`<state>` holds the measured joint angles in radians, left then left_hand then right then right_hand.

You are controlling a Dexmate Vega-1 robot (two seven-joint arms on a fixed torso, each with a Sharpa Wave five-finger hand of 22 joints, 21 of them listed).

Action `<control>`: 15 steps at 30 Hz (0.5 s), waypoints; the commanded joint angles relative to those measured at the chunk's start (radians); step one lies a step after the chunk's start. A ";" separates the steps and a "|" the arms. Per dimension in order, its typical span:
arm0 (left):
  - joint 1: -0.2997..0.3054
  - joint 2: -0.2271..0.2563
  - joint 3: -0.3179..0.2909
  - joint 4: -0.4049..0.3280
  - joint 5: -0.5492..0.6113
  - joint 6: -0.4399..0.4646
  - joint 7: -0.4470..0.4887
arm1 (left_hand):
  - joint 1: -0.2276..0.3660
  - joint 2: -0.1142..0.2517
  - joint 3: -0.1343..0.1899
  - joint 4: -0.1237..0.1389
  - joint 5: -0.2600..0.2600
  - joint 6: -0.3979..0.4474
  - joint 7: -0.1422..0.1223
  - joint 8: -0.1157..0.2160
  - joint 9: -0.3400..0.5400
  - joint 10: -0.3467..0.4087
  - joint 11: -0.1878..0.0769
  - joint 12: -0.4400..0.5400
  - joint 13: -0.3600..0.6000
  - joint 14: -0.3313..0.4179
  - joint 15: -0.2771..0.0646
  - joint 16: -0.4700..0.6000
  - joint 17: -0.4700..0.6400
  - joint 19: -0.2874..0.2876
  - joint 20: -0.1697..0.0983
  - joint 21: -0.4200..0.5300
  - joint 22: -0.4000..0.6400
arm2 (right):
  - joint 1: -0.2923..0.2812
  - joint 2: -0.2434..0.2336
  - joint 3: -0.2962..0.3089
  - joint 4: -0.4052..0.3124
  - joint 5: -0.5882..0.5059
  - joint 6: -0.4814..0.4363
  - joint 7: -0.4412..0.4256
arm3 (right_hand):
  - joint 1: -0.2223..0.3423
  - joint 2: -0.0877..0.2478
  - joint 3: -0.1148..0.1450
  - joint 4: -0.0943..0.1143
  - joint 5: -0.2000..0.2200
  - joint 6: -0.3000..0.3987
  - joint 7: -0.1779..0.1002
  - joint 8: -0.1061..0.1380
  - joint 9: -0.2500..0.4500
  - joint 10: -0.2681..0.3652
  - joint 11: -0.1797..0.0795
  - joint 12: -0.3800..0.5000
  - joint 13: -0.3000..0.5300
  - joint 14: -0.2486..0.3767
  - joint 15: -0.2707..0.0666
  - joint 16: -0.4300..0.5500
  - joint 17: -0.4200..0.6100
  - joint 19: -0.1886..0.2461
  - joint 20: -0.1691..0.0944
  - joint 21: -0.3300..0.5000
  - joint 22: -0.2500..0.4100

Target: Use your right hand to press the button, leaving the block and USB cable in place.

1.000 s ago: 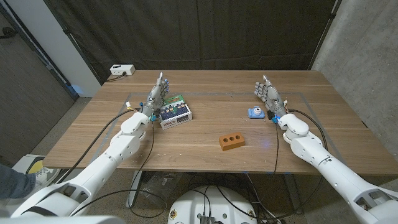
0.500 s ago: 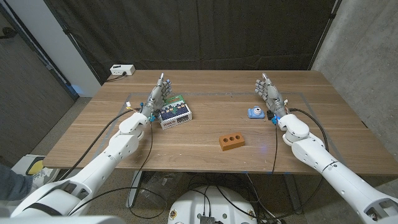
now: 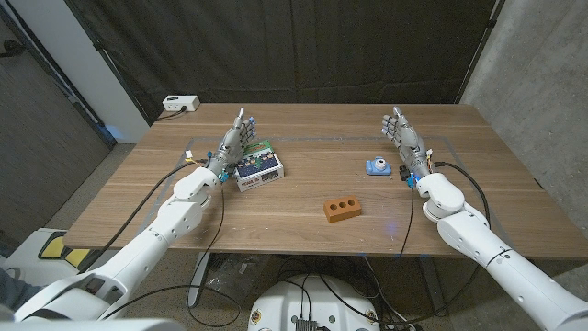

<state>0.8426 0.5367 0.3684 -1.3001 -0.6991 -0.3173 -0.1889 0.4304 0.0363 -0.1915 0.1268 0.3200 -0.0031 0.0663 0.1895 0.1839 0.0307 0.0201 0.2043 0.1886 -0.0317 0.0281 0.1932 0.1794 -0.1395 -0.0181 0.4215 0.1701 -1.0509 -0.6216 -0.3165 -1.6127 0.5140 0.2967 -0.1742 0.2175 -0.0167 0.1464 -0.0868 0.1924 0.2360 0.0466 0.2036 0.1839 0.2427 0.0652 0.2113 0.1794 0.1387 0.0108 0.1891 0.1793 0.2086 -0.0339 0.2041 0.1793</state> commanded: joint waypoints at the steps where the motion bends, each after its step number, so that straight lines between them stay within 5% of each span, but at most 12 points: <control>1: 0.040 0.033 -0.013 -0.087 0.014 -0.015 0.027 | 0.001 0.004 -0.010 0.000 0.006 0.009 0.000 0.011 0.002 0.010 0.001 0.007 0.002 0.010 -0.002 0.007 0.005 0.011 0.003 -0.003 0.005 | -0.071 -0.033 0.038 -0.060 -0.035 0.041 -0.026 | 0.011 -0.002 0.001 -0.005 0.007 0.011 -0.004 0.004 0.005 0.008 -0.004 0.005 0.004 0.015 0.001 0.005 0.001 0.010 -0.032 0.009 0.002; 15: 0.060 0.041 -0.010 -0.121 0.056 -0.065 0.048 | 0.004 0.007 -0.014 -0.002 0.007 0.030 -0.001 0.017 0.002 0.030 -0.003 0.012 0.002 0.028 -0.008 0.010 0.004 0.027 0.004 -0.008 0.004 | -0.190 -0.065 0.097 -0.157 -0.075 0.053 -0.083 | 0.012 -0.002 0.000 -0.006 0.008 0.008 -0.008 0.001 0.006 0.015 -0.005 0.006 0.004 0.021 -0.001 0.005 0.001 0.014 -0.033 0.009 0.002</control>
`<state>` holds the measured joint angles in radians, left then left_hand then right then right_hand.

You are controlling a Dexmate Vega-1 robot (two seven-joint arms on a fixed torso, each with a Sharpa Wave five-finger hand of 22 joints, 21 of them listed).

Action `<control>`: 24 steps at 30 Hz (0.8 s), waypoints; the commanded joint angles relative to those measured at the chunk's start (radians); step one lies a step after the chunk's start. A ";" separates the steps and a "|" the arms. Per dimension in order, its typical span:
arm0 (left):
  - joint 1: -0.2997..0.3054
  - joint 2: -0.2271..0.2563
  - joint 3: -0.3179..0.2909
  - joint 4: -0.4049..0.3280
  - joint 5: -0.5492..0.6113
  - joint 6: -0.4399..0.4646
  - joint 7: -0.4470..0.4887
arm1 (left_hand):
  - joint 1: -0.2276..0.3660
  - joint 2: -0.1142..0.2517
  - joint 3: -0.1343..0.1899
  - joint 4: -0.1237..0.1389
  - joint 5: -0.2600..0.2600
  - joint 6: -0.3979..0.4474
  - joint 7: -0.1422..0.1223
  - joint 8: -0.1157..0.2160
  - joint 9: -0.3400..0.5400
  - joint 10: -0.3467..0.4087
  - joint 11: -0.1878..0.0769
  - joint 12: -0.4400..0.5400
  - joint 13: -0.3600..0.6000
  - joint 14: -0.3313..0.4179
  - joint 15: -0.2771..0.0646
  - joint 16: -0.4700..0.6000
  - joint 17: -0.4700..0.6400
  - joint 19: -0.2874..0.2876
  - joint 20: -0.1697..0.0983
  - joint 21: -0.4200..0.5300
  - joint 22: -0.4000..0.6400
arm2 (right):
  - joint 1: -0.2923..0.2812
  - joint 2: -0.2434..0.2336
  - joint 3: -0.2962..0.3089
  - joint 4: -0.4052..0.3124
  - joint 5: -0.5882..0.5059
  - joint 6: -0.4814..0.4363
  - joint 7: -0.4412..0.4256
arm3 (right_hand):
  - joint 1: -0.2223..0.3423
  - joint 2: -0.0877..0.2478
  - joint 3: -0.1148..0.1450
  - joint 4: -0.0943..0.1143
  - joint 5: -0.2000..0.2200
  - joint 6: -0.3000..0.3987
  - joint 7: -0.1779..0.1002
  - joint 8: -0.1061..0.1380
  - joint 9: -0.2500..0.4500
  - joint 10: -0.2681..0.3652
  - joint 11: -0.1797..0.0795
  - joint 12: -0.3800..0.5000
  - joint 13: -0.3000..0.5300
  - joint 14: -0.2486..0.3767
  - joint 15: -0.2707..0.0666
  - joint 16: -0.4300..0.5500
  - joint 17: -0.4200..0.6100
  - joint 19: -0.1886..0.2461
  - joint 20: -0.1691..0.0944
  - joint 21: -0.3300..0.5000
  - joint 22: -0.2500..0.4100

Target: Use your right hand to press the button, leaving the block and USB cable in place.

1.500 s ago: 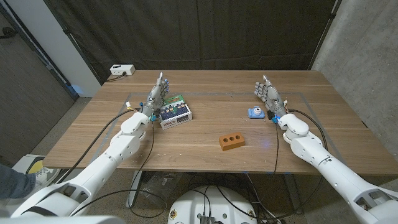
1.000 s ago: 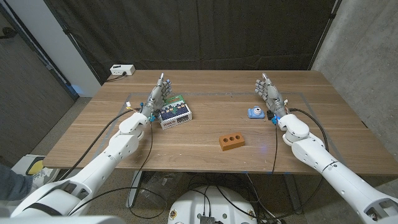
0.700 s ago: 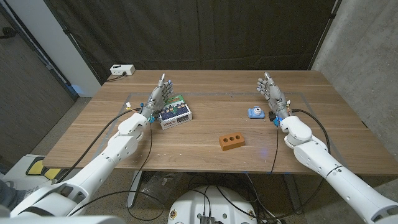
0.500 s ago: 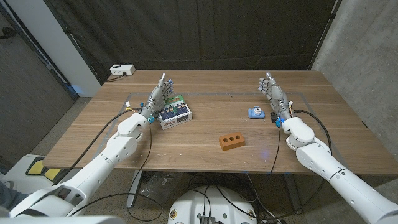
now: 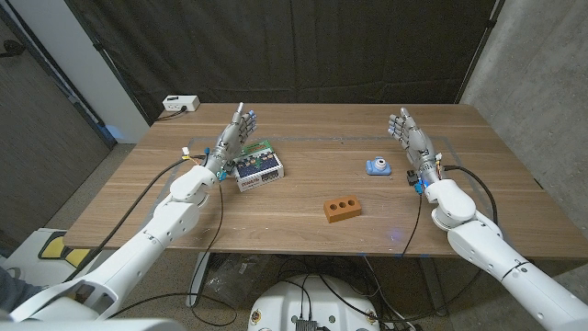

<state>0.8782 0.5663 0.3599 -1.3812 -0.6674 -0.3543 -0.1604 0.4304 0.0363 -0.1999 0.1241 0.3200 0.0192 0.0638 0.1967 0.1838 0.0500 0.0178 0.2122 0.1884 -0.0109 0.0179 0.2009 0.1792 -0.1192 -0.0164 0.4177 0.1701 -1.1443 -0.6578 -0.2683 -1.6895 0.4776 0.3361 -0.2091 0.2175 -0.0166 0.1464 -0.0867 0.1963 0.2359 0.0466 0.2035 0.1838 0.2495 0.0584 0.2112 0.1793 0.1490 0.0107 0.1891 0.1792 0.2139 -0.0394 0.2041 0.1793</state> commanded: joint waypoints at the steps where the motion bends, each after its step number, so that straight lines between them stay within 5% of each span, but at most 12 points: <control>1: 0.028 0.013 -0.002 -0.044 0.025 -0.028 0.022 | 0.004 0.007 -0.006 0.000 0.007 0.007 0.001 0.010 0.003 0.011 -0.002 0.004 0.002 0.008 0.003 0.003 0.004 0.007 0.002 -0.005 0.004 | -0.106 -0.030 0.055 -0.091 -0.040 0.010 -0.055 | 0.012 -0.002 0.000 -0.006 0.004 0.009 -0.008 0.001 0.006 0.010 0.000 0.007 0.004 0.012 -0.002 0.005 0.001 0.010 -0.027 0.009 0.002; 24: 0.079 0.022 0.003 -0.108 0.047 -0.022 0.075 | 0.007 0.010 -0.011 -0.001 0.007 0.015 0.001 0.009 0.003 0.018 0.000 0.004 0.002 0.017 0.003 0.002 0.004 0.013 0.001 -0.015 0.005 | -0.304 -0.088 0.197 -0.206 -0.082 0.030 -0.048 | 0.013 0.000 -0.004 -0.009 0.007 0.049 -0.028 0.010 0.007 0.056 -0.021 0.019 0.004 0.066 -0.033 0.013 0.001 0.067 -0.040 0.020 0.003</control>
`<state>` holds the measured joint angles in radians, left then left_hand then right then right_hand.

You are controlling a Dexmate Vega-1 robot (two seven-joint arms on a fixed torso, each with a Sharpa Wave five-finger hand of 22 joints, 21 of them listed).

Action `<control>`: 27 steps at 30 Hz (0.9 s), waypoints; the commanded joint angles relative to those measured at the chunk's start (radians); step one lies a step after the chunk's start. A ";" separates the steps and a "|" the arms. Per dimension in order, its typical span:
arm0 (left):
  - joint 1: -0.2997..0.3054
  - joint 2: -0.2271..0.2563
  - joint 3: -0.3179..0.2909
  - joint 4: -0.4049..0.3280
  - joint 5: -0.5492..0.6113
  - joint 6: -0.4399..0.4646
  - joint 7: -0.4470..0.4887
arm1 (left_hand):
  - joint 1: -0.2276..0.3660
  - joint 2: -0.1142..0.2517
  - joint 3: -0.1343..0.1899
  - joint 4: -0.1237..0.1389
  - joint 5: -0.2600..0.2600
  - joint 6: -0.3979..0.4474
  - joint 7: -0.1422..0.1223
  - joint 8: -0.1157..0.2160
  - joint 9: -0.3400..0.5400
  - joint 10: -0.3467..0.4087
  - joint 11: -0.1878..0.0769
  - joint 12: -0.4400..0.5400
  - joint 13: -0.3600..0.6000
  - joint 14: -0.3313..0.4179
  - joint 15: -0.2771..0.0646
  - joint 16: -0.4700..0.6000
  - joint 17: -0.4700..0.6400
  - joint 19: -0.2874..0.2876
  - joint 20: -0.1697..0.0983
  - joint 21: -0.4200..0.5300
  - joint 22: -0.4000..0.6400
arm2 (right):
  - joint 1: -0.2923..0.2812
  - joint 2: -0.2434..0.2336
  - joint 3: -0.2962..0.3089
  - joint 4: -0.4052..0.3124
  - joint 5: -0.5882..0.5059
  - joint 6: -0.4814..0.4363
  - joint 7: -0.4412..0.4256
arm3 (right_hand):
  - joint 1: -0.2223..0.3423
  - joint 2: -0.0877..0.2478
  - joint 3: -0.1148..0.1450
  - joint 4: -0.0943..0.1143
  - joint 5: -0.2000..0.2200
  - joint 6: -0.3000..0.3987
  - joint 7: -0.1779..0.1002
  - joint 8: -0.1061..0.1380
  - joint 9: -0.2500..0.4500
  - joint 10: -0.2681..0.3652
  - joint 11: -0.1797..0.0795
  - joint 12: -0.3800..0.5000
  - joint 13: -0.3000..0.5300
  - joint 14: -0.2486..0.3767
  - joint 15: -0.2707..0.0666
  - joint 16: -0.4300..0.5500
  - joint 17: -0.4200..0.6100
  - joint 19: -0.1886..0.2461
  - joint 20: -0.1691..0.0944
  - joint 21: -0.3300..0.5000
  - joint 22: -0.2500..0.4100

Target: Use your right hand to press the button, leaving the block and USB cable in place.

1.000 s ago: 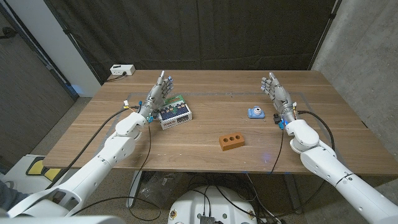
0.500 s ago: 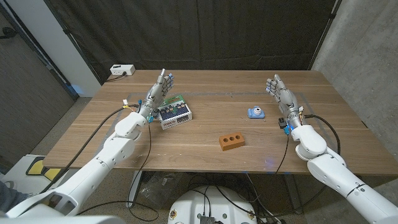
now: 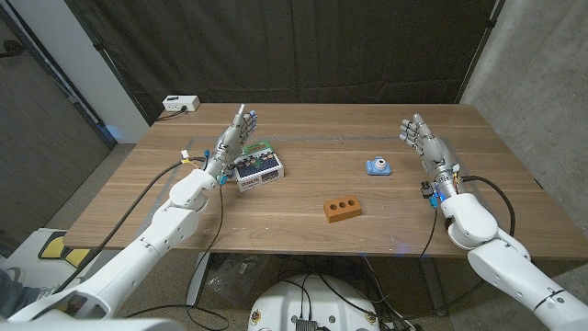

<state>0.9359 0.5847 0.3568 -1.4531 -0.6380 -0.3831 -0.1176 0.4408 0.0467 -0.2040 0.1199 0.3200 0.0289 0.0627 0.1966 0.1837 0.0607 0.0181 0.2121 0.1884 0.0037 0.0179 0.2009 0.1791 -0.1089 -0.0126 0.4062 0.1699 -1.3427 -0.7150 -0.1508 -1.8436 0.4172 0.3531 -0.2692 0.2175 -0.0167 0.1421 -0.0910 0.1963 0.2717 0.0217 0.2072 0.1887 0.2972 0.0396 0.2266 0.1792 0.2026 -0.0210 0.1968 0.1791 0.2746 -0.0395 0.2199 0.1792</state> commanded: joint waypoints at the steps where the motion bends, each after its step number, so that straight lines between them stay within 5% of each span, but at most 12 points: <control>1: 0.022 0.003 0.007 -0.041 0.019 0.010 0.036 | -0.003 0.000 -0.008 0.003 0.007 0.006 0.003 0.009 0.003 0.007 0.000 0.004 0.002 0.003 0.003 0.002 0.004 0.003 -0.003 -0.004 0.005 | -0.115 -0.033 0.087 -0.057 -0.021 0.013 0.015 | 0.014 0.000 0.000 -0.005 0.007 0.013 -0.004 0.006 0.002 0.010 -0.002 0.004 0.004 0.013 -0.001 0.005 0.001 0.007 -0.042 0.005 0.003; 18: -0.008 -0.032 0.039 -0.058 0.030 0.060 0.074 | 0.000 0.003 -0.012 0.001 0.007 0.012 0.003 0.009 0.003 0.013 0.001 0.004 0.002 0.009 0.001 0.001 0.004 0.010 -0.003 -0.011 0.005 | -0.297 -0.020 0.271 -0.117 -0.058 0.042 0.042 | 0.018 -0.001 -0.003 -0.010 0.011 0.038 -0.017 0.009 0.003 0.047 -0.034 0.012 0.005 0.049 -0.025 0.007 0.001 0.051 -0.058 0.012 0.003; 27: -0.025 -0.061 0.063 -0.076 0.067 0.085 0.130 | 0.001 0.004 -0.014 0.001 0.008 0.015 0.004 0.009 0.003 0.016 0.000 0.004 0.002 0.014 0.001 0.002 0.004 0.012 -0.003 -0.015 0.005 | -0.376 0.044 0.356 -0.133 -0.078 0.068 0.072 | 0.019 0.000 -0.004 -0.011 0.013 0.051 -0.029 0.010 0.004 0.060 -0.044 0.014 0.005 0.067 -0.038 0.008 0.001 0.062 -0.063 0.011 0.002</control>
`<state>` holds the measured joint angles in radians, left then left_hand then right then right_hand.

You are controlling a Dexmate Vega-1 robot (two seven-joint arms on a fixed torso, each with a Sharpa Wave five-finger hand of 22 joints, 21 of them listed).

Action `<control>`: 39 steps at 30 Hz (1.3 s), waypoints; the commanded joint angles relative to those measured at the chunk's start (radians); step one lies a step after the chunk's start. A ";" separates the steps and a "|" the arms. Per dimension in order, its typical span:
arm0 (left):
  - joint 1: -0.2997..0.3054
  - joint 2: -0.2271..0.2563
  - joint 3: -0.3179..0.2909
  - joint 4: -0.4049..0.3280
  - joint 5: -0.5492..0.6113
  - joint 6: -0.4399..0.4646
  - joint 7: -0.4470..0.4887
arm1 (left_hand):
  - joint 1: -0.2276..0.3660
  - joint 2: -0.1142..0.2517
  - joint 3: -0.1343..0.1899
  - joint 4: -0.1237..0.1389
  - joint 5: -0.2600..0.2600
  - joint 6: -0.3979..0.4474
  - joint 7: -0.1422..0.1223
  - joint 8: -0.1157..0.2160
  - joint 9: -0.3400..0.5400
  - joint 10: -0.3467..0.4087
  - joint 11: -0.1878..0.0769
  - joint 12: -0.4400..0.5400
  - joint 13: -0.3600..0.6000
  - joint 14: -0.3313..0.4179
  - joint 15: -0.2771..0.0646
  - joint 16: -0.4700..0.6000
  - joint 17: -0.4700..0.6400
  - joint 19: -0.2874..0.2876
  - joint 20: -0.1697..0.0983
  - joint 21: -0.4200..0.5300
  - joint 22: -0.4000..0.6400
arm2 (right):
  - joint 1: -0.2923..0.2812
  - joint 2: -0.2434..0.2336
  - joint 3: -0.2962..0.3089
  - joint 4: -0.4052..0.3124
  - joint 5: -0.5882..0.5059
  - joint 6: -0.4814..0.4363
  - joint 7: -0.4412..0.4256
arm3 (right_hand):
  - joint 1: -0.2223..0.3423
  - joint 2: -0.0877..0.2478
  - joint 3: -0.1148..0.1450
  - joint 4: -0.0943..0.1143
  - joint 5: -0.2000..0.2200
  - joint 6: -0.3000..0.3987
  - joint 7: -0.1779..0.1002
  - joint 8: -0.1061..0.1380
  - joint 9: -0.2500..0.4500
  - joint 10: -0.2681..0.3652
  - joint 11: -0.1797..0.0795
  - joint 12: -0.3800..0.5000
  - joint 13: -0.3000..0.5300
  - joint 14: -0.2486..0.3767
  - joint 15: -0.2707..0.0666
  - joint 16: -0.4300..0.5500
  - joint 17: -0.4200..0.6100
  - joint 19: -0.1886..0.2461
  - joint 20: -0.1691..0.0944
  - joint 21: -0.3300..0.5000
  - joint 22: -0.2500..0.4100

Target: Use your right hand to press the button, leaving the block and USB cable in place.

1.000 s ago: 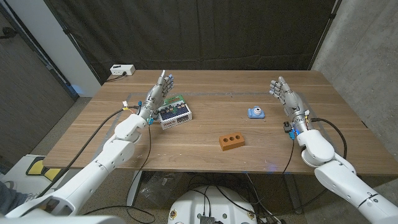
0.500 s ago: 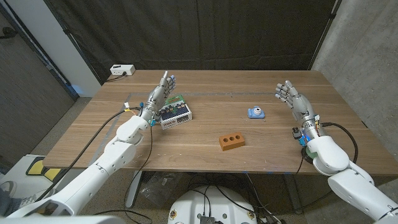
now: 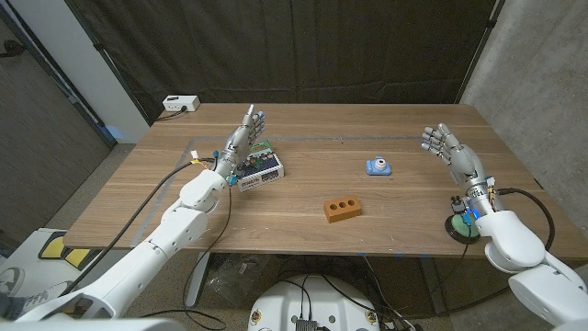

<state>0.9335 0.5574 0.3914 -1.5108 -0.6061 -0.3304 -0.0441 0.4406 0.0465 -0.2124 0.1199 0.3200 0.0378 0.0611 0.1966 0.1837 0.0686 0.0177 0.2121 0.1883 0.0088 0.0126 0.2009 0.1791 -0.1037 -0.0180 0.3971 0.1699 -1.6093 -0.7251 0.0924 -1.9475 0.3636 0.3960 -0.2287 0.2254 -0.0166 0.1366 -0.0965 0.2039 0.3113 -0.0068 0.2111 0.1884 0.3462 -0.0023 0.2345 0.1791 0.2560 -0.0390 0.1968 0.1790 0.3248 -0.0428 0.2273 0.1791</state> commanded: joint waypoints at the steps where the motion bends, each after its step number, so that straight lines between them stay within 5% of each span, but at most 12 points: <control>1: -0.025 -0.035 0.031 -0.021 0.040 0.035 0.061 | 0.001 0.005 -0.005 0.001 0.008 0.005 0.006 0.009 0.003 0.008 0.000 0.004 0.002 0.009 0.007 0.002 0.004 0.007 0.003 -0.006 0.005 | -0.115 0.060 0.119 -0.027 -0.029 0.032 0.038 | 0.012 0.000 0.001 -0.006 0.006 0.012 -0.001 0.006 0.004 0.011 -0.003 0.006 0.005 0.013 -0.020 0.007 0.001 0.012 -0.060 0.003 0.003; 20: -0.023 -0.035 0.048 -0.061 0.072 0.057 0.092 | 0.003 0.007 -0.009 0.000 0.008 0.007 0.006 0.008 0.003 0.011 0.000 0.003 0.002 0.013 0.005 0.001 0.004 0.012 0.004 -0.013 0.005 | -0.262 0.214 0.228 -0.134 -0.261 -0.019 -0.014 | 0.014 -0.002 -0.005 -0.009 0.016 0.089 -0.013 0.022 0.004 0.082 -0.028 0.023 0.005 0.073 -0.037 0.011 0.002 0.050 -0.064 0.002 0.002; 29: -0.071 -0.056 0.062 0.038 0.013 -0.010 -0.059 | 0.004 0.006 -0.012 -0.001 0.008 0.006 0.005 0.006 0.003 0.011 0.003 0.002 0.002 0.014 0.005 0.000 0.004 0.011 -0.001 -0.018 0.005 | -0.275 0.269 0.237 -0.132 -0.326 -0.017 -0.021 | 0.014 -0.004 -0.007 -0.010 0.019 0.094 -0.026 0.019 0.004 0.087 -0.040 0.021 0.005 0.078 -0.043 0.007 0.002 0.055 -0.069 0.000 0.003; 39: -0.072 -0.036 0.079 0.022 0.090 -0.003 -0.017 | 0.005 0.003 -0.017 -0.002 0.008 0.008 0.005 0.006 0.003 0.012 0.001 0.001 0.002 0.012 0.003 -0.002 0.004 0.006 0.000 -0.026 0.005 | -0.301 0.308 0.257 -0.156 -0.487 -0.035 -0.064 | 0.014 -0.006 -0.009 -0.011 0.023 0.095 -0.035 0.016 0.004 0.087 -0.055 0.018 0.005 0.078 -0.051 0.004 0.002 0.057 -0.076 -0.003 0.003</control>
<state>0.8709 0.5099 0.4545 -1.4959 -0.5679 -0.3157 -0.0495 0.4435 0.0495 -0.2219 0.1185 0.3200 0.0376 0.0611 0.1966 0.1836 0.0734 0.0195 0.2121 0.1882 0.0139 0.0180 0.2009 0.1791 -0.0914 -0.0164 0.3733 0.1698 -1.8672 -0.4843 0.3174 -2.0728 0.0244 0.3753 -0.2566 0.2294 -0.0206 0.1283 -0.1048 0.2195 0.4023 -0.0338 0.2301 0.1882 0.4299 -0.0471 0.2517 0.1791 0.3310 -0.0427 0.2044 0.1789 0.3764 -0.0448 0.2273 0.1791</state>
